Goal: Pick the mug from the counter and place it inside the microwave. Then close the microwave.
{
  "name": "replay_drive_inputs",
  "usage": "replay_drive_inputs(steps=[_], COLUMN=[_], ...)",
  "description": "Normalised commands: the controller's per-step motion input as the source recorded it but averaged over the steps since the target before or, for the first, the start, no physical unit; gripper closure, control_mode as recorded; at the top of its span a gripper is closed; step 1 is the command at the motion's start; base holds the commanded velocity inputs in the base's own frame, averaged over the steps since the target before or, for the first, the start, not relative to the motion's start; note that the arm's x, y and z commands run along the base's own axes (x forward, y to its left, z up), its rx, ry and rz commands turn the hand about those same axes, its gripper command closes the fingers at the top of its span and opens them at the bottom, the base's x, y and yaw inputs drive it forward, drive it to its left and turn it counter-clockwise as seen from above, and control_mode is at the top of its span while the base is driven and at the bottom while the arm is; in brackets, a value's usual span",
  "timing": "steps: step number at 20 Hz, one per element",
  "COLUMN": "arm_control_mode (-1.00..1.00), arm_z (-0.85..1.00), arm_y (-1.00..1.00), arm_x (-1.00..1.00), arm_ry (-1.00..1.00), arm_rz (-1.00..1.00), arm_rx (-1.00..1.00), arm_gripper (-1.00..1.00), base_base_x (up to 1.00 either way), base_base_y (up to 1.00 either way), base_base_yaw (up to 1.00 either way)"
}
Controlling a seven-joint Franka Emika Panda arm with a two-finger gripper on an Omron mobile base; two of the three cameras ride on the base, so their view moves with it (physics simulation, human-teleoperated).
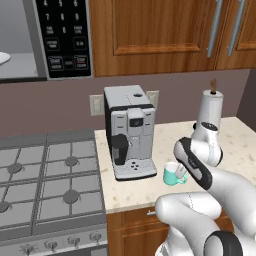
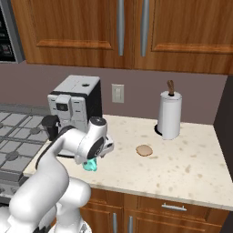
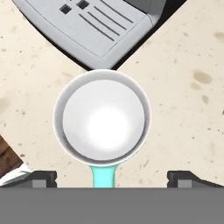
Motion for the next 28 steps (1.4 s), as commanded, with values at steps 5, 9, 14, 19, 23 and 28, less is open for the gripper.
replay_drive_inputs(steps=[5, 9, 14, 19, 23, 28], arm_control_mode=[-1.00, -1.00, -1.00, -1.00, -1.00, -1.00], arm_z=[-0.16, -0.19, -0.22, -0.14, 0.00, 0.00], arm_y=[0.00, 0.00, 0.00, 0.00, 0.00, 0.00], arm_x=[0.00, 0.00, 0.00, 0.00, 0.00, 0.00], arm_ry=[0.00, 0.00, 0.00, 0.02, 0.00, 0.00], arm_rz=[0.00, 0.00, 0.00, 0.00, 0.00, 0.00], arm_rx=[0.00, 0.00, 0.00, 0.00, 0.00, 0.00], arm_gripper=[-1.00, -1.00, -1.00, -1.00, -1.00, -1.00], base_base_x=[0.00, 0.00, 0.00, 0.00, 0.00, 0.00], base_base_y=[0.00, 0.00, 0.00, 0.00, 0.00, 0.00], base_base_yaw=[0.00, 0.00, 0.00, 0.00, 0.00, 0.00])
